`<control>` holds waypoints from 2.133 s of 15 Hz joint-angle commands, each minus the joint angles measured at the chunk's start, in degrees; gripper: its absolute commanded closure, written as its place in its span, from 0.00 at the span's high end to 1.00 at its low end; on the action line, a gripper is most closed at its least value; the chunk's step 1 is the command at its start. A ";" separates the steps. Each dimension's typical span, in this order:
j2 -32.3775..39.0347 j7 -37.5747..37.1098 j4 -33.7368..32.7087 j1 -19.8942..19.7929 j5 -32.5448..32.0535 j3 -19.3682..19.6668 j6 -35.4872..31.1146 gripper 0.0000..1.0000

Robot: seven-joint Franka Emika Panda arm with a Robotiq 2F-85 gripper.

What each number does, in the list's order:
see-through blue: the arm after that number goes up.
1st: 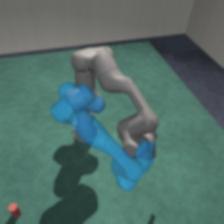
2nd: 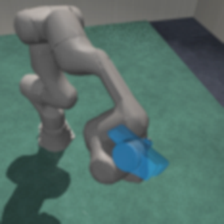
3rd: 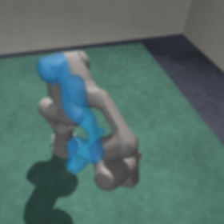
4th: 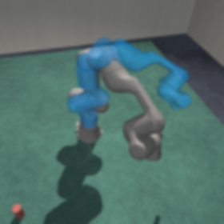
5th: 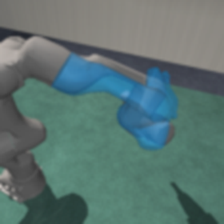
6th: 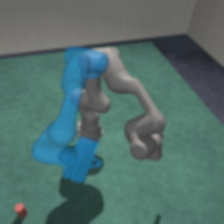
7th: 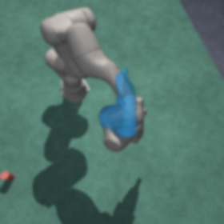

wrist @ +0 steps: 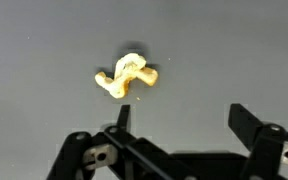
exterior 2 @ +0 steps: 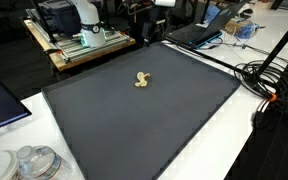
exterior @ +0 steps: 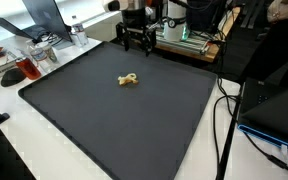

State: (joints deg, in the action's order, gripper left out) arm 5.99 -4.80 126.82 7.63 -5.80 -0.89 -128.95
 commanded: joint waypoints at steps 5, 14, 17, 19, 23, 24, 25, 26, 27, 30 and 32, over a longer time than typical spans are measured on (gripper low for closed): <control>15.82 0.51 -18.82 1.02 -8.18 -1.25 11.45 1.00; 28.42 -0.90 -34.15 5.84 -14.66 -0.83 23.21 1.00; 31.42 -7.84 -38.16 7.29 -13.28 -0.19 27.77 1.00; 32.79 -12.43 -39.76 8.30 -13.36 0.16 29.25 1.00; 34.06 -21.68 -39.81 10.28 -13.49 0.84 28.05 1.00; 33.94 -24.01 -39.01 10.79 -13.46 0.98 27.10 1.00; 33.64 -26.71 -38.10 11.53 -13.93 1.33 26.21 1.00; 33.23 -29.04 -37.28 12.04 -13.78 1.46 25.58 1.00; 32.73 -31.16 -36.40 12.75 -14.16 1.69 24.90 1.00; 31.07 -37.71 -33.43 14.55 -15.27 2.02 21.52 1.00; 30.52 -42.18 -31.51 16.12 -17.12 2.42 19.80 1.00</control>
State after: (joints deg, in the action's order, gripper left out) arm 39.37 -40.76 90.31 21.32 -20.04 0.34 -105.79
